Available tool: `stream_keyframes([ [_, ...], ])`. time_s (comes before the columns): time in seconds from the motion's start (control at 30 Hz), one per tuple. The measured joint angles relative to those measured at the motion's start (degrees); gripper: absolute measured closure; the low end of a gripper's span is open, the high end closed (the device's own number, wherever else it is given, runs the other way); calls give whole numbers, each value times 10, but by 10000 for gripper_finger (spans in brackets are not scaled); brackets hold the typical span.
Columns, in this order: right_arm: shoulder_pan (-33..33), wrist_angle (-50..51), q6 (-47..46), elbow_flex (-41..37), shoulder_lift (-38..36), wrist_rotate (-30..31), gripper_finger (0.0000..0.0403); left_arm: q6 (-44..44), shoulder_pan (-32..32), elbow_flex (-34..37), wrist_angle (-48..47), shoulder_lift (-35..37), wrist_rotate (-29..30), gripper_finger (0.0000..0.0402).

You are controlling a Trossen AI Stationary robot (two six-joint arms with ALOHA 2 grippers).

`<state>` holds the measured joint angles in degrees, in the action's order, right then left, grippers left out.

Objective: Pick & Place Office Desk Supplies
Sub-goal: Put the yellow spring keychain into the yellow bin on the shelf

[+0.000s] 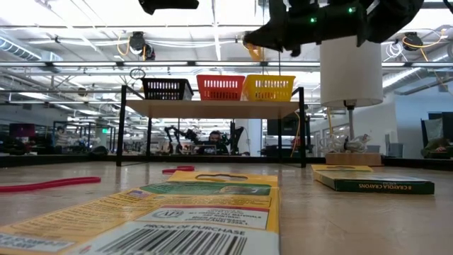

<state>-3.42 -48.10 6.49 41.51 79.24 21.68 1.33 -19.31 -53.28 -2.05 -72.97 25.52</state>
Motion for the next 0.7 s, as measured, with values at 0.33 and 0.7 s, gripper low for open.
stream_keyframes([
  [0.33, -36, -30, 104, 0, -21, 98, 398, 104, 18, 0, -1, 6, 30, 192],
  [0.7, -137, 34, 44, 0, -20, 57, 394, 244, 56, 0, 38, 21, 265, 192],
])
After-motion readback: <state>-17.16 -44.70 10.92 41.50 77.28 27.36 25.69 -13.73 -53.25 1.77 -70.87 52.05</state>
